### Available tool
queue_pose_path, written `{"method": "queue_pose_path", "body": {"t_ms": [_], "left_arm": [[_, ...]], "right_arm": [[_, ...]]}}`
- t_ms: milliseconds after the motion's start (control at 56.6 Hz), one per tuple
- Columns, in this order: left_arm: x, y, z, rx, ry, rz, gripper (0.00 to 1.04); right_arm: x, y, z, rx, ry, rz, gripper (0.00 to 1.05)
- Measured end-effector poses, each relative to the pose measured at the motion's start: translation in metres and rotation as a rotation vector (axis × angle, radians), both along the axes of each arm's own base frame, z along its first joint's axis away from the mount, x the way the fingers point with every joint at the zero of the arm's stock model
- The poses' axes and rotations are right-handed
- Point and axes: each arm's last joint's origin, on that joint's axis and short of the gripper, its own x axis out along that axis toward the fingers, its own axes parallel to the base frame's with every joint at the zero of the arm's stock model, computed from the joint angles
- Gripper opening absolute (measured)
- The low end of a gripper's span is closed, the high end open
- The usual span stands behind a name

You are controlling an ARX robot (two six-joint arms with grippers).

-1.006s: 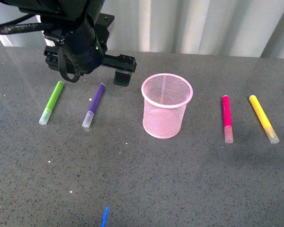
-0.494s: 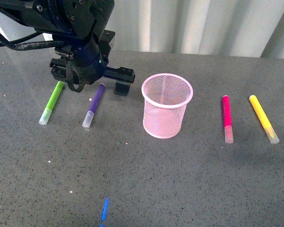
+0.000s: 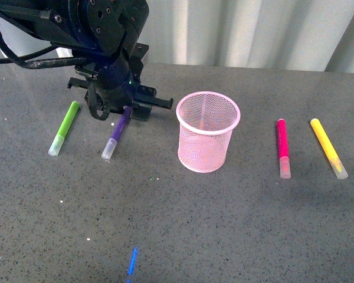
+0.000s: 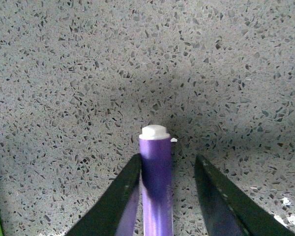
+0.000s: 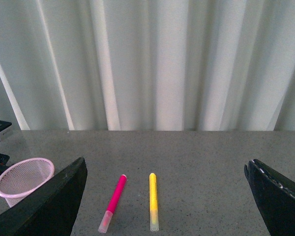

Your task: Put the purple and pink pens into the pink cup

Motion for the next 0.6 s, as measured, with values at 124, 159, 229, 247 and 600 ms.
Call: {"method": "queue_pose_path", "body": {"t_ms": [124, 159, 229, 247, 600], "left_arm": [[-0.001, 0.0, -0.001, 0.002, -0.001, 0.001, 0.16], [-0.001, 0.0, -0.001, 0.004, -0.003, 0.004, 0.13], [-0.001, 0.0, -0.002, 0.002, -0.005, 0.006, 0.13], [-0.001, 0.0, -0.002, 0.001, -0.006, 0.006, 0.13], [-0.006, 0.009, 0.042, -0.06, -0.173, 0.019, 0.13]], "right_arm": [[0.0, 0.0, 0.0, 0.0, 0.0, 0.0, 0.98], [0.0, 0.0, 0.0, 0.0, 0.0, 0.0, 0.98], [0.0, 0.0, 0.0, 0.0, 0.0, 0.0, 0.98], [0.0, 0.0, 0.0, 0.0, 0.0, 0.0, 0.98], [0.0, 0.0, 0.0, 0.0, 0.0, 0.0, 0.98]]}}
